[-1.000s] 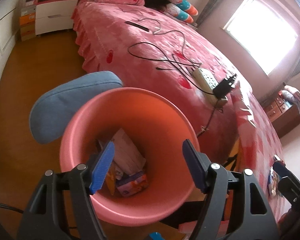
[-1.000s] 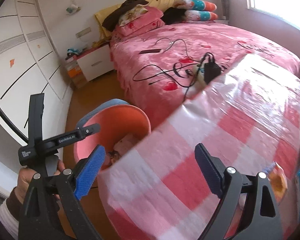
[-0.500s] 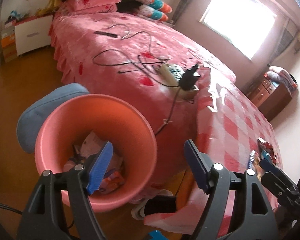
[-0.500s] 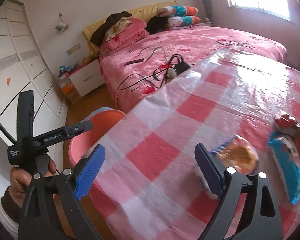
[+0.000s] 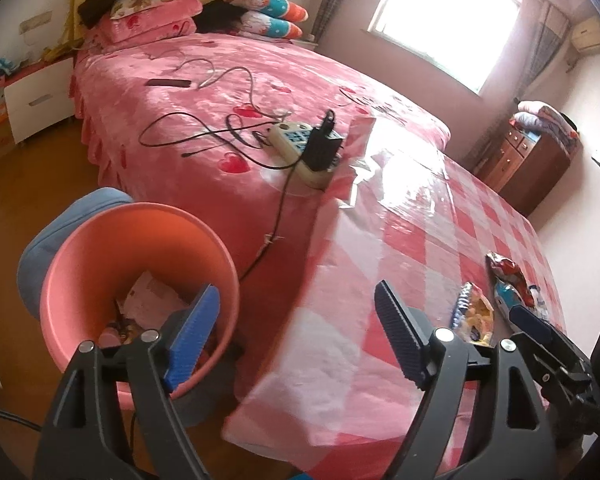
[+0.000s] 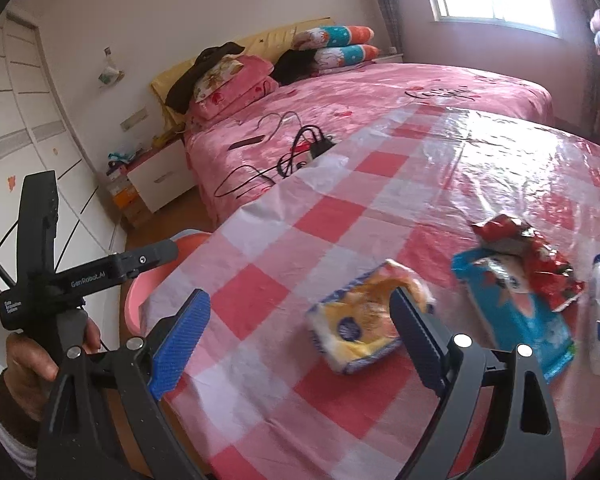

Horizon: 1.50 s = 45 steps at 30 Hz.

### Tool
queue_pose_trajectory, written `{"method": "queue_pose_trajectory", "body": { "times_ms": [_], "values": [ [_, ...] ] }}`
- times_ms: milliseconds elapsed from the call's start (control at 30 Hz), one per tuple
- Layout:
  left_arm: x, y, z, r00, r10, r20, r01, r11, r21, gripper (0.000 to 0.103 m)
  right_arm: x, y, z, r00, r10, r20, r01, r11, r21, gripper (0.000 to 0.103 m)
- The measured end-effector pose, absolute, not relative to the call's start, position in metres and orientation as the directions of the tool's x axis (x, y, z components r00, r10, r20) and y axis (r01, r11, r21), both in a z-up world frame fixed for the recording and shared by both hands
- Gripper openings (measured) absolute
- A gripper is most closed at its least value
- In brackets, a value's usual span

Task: Collect trash
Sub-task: 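Move both tools back over the table toward the red snack bag, then grasp the red snack bag with the left tool while the right tool approaches the MagicDay bottle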

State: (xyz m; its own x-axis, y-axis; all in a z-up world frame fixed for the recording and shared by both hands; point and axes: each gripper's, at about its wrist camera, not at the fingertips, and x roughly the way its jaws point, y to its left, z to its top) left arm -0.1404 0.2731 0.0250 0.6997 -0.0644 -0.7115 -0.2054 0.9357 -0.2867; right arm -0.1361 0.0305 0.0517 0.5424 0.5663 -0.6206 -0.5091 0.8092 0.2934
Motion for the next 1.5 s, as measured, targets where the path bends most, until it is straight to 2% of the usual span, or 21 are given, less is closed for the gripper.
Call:
{"method": "queue_pose_trajectory", "body": {
  "times_ms": [1167, 1367, 1500],
  "values": [
    [-0.118, 0.146, 0.034, 0.649, -0.167, -0.743, 0.013, 0.978, -0.209, 0.083, -0.122, -0.094, 0.058, 0.643, 0.503, -0.578, -0.313, 0.861, 0.401, 0.093],
    [-0.116, 0.125, 0.037, 0.639, -0.193, -0.745, 0.057, 0.977, -0.205, 0.083, -0.117, -0.114, 0.06, 0.669, 0.458, -0.585, -0.26, 0.882, 0.394, 0.093],
    [-0.116, 0.108, 0.037, 0.626, -0.211, -0.751, 0.088, 0.976, -0.201, 0.083, -0.113, -0.133, 0.058, 0.695, 0.379, -0.611, -0.195, 0.917, 0.348, 0.093]
  ]
}}
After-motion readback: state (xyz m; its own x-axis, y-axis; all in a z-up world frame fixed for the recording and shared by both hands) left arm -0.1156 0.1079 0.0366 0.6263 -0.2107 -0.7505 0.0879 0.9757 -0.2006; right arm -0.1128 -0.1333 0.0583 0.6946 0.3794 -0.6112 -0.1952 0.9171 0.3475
